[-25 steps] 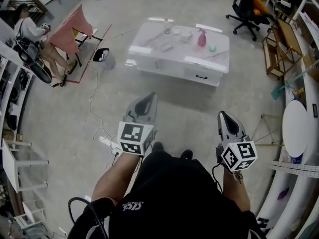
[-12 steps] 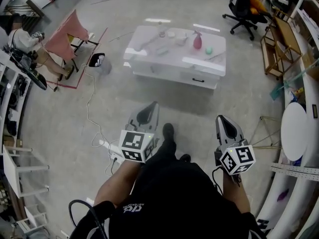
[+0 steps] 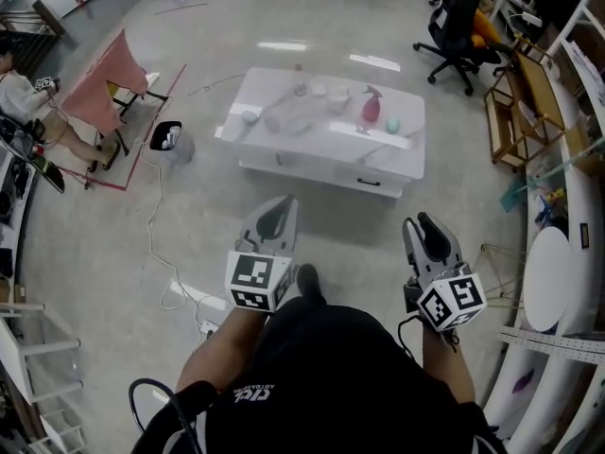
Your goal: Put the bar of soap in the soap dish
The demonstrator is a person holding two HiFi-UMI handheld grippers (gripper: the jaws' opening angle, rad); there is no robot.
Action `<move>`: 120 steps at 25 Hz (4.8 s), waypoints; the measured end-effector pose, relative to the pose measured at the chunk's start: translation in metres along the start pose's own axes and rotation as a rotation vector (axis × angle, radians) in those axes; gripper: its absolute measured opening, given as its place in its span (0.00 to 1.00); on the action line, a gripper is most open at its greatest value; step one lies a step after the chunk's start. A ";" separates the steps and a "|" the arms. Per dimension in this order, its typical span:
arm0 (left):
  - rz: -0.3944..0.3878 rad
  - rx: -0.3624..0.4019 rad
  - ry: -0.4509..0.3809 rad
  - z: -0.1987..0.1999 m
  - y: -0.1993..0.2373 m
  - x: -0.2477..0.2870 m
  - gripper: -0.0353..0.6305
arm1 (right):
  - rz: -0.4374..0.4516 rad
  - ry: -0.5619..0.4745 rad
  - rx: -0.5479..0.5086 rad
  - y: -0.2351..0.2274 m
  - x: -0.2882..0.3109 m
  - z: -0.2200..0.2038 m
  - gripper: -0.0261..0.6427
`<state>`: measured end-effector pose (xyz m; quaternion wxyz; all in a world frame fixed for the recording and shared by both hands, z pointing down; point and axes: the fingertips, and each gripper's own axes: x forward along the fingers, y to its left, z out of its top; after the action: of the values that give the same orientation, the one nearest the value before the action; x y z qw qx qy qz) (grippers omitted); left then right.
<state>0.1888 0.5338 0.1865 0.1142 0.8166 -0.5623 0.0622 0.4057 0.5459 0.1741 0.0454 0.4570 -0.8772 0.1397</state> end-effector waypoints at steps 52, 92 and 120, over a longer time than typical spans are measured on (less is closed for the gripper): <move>0.156 -0.099 0.064 0.059 0.269 0.304 0.06 | 0.054 0.088 0.072 -0.155 0.403 0.072 0.06; -0.064 -0.104 0.136 0.048 0.225 0.535 0.07 | -0.282 0.333 0.194 -0.417 0.472 -0.068 0.06; -0.077 -0.151 0.335 -0.083 0.203 0.610 0.07 | -0.353 0.712 0.128 -0.519 0.515 -0.311 0.06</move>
<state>0.2216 -0.0659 0.4302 0.2693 0.8050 -0.5067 0.1504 0.5162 -0.0531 0.6840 0.3413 0.5257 -0.7042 0.3336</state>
